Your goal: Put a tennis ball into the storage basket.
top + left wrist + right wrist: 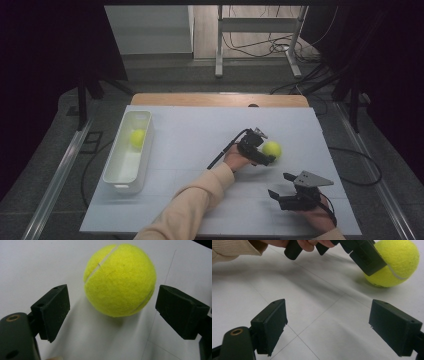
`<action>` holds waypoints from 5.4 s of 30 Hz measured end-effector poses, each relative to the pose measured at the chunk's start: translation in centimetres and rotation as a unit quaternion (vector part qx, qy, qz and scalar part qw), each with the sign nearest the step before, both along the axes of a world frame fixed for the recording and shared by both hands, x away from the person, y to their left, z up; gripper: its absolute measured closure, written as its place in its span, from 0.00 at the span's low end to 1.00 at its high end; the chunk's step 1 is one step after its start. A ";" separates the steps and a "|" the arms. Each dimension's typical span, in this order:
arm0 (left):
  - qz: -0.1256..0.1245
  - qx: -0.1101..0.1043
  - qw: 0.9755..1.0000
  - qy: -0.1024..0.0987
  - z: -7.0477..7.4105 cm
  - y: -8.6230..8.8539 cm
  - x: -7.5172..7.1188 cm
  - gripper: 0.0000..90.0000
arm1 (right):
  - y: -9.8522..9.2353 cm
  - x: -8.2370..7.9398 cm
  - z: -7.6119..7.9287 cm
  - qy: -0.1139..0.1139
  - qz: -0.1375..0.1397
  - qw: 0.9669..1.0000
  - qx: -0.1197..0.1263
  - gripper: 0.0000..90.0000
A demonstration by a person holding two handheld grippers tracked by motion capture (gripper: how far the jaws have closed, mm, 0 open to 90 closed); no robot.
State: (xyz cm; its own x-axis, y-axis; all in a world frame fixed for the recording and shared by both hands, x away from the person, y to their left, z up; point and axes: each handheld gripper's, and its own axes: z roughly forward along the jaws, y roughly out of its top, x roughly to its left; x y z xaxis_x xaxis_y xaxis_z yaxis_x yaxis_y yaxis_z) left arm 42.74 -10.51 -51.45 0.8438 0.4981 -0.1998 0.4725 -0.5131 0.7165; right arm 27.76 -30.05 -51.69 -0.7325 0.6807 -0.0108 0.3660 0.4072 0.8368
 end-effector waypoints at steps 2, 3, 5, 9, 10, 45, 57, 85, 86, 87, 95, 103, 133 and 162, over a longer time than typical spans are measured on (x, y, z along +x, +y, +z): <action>-0.004 0.008 1.000 -0.004 -0.1 -0.2 0.0 0.15 | 0.0 0.0 0.0 0.000 0.000 1.000 0.000 0.17; -0.004 0.010 1.000 -0.004 -0.1 -0.4 0.0 0.15 | 0.0 0.0 0.0 0.000 0.000 1.000 0.001 0.17; -0.007 0.012 1.000 -0.005 -0.1 -0.6 0.1 0.15 | 0.0 0.0 0.0 0.001 0.000 1.000 0.000 0.17; -0.008 0.013 1.000 -0.006 -0.2 -1.0 0.1 0.15 | 0.0 0.0 0.0 0.000 0.000 1.000 0.000 0.17; -0.008 0.014 1.000 -0.006 -0.2 -1.1 0.2 0.15 | 0.0 0.0 0.0 0.000 0.000 1.000 0.000 0.17; 0.006 -0.009 1.000 -0.014 1.5 1.5 -0.6 0.31 | -0.1 0.0 0.0 -0.002 0.000 1.000 0.003 0.17; 0.013 -0.020 1.000 -0.013 1.9 3.3 -1.6 0.31 | -0.1 0.0 0.0 -0.003 -0.001 1.000 -0.002 0.17; 0.018 -0.022 0.999 -0.021 2.5 5.7 -2.7 0.30 | -0.1 -0.1 0.1 -0.005 0.000 1.000 -0.001 0.17; 0.021 -0.026 0.999 -0.021 2.5 5.8 -2.7 0.30 | -0.1 -0.1 0.1 -0.004 0.000 1.000 0.000 0.17; 0.022 -0.027 0.999 -0.021 2.5 5.9 -2.8 0.30 | -0.1 -0.1 0.1 -0.004 0.000 1.000 0.000 0.17; 0.025 -0.029 0.999 -0.025 2.9 6.7 -3.1 0.30 | -0.1 -0.1 0.1 -0.004 0.000 1.000 0.000 0.17; 0.029 -0.029 0.999 -0.026 3.2 7.7 -3.6 0.30 | -0.1 -0.1 0.1 -0.004 -0.002 1.000 -0.001 0.17; 0.040 -0.040 0.998 -0.032 3.8 10.5 -4.9 0.30 | 0.0 -0.1 0.0 -0.006 -0.004 1.000 -0.002 0.17; 0.054 -0.054 0.996 -0.040 4.0 13.6 -6.2 0.30 | 0.1 -0.1 0.0 -0.004 -0.008 1.000 -0.008 0.17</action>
